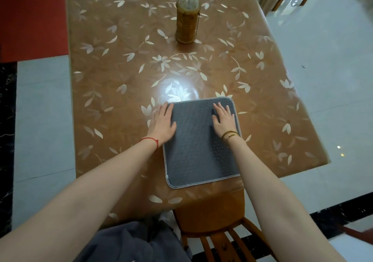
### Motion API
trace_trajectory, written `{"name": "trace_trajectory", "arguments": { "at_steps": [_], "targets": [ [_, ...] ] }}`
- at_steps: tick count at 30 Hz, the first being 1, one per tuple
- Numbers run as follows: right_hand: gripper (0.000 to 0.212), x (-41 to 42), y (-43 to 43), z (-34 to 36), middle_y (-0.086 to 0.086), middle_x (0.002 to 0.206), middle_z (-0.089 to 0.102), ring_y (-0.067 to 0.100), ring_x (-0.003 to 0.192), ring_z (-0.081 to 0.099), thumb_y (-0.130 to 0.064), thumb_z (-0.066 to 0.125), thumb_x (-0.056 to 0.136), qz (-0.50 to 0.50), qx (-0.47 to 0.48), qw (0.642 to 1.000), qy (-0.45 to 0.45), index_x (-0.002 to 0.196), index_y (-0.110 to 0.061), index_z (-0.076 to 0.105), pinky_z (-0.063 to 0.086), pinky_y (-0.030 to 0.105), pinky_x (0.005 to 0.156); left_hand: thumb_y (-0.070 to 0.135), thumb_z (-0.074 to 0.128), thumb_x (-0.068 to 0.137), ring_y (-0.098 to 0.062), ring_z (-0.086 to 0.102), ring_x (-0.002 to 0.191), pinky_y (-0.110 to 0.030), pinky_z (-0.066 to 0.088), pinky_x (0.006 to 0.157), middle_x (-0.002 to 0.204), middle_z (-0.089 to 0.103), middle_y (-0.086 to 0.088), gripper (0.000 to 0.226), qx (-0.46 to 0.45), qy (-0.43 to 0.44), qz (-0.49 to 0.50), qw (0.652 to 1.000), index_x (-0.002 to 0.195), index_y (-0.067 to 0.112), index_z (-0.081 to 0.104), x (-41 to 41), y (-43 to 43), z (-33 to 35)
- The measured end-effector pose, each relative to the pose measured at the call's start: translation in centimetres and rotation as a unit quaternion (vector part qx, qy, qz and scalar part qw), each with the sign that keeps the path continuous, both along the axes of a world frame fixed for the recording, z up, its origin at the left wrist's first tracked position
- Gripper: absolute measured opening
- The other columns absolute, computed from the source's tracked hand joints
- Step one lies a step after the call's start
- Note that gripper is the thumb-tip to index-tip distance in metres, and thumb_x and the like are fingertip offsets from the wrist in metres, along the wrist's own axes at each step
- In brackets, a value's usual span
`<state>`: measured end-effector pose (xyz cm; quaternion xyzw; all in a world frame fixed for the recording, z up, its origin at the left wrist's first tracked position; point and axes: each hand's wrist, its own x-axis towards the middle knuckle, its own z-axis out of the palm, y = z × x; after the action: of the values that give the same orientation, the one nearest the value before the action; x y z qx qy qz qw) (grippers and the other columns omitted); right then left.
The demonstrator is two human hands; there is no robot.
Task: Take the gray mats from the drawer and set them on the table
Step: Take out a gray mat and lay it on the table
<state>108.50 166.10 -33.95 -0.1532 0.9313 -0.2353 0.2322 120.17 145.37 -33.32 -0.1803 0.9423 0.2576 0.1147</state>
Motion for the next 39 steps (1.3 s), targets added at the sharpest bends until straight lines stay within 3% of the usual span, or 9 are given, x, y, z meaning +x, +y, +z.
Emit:
{"name": "trace_trajectory", "arguments": {
  "at_steps": [6, 18, 25, 30, 39],
  "targets": [
    [0.055, -1.6, -1.8, -1.1, -0.004, 0.162, 0.008, 0.024, 0.150, -0.003, -0.036, 0.033, 0.100, 0.105, 0.042, 0.994, -0.001, 0.152, -0.027, 0.021, -0.004, 0.049, 0.119, 0.033, 0.034, 0.103, -0.026, -0.007, 0.154, -0.046, -0.002, 0.124, 0.167, -0.005, -0.006, 0.067, -0.043, -0.056, -0.069, 0.995, 0.159, 0.017, 0.001, -1.7, 0.0, -1.6],
    [0.052, -2.4, -0.1, -2.2, -0.008, 0.162, 0.008, 0.016, 0.150, -0.003, -0.032, 0.030, 0.103, 0.142, 0.011, 0.990, 0.018, 0.153, -0.024, 0.019, -0.003, 0.039, 0.122, 0.039, 0.027, 0.104, -0.024, -0.016, 0.153, -0.041, -0.003, 0.125, 0.166, -0.016, -0.007, 0.068, -0.078, -0.048, -0.072, 0.993, 0.157, 0.016, -0.009, -0.1, 0.5, -3.7],
    [0.052, -3.3, 1.3, -2.2, -0.007, 0.162, 0.008, 0.013, 0.150, 0.001, -0.027, 0.026, 0.104, 0.096, 0.031, 0.995, 0.023, 0.154, -0.023, 0.013, -0.003, 0.029, 0.119, 0.040, 0.027, 0.104, -0.025, -0.016, 0.153, -0.039, -0.005, 0.125, 0.165, -0.017, -0.008, 0.069, -0.083, -0.056, -0.077, 0.992, 0.157, 0.016, -0.010, -0.2, 0.4, -3.6],
    [0.057, -3.2, 1.1, -2.3, 0.000, 0.162, 0.006, 0.015, 0.150, -0.002, -0.027, 0.032, 0.102, -0.027, 0.005, 1.000, 0.014, 0.154, -0.014, 0.013, -0.001, 0.036, 0.122, 0.040, 0.028, 0.104, -0.025, -0.015, 0.153, -0.040, -0.004, 0.125, 0.165, -0.017, -0.008, 0.070, -0.082, -0.074, -0.083, 0.990, 0.157, 0.016, -0.010, -0.4, 0.4, -3.1],
    [0.057, 0.4, 4.9, -1.5, -0.002, 0.162, 0.004, 0.018, 0.150, -0.003, -0.033, 0.034, 0.102, 0.061, 0.027, 0.998, -0.001, 0.154, -0.017, 0.014, -0.002, 0.035, 0.121, 0.040, 0.027, 0.105, -0.022, -0.013, 0.153, -0.036, -0.002, 0.125, 0.165, -0.016, -0.007, 0.071, -0.065, -0.055, -0.066, 0.994, 0.156, 0.011, -0.011, 3.0, 3.0, -2.8]
  ]
}}
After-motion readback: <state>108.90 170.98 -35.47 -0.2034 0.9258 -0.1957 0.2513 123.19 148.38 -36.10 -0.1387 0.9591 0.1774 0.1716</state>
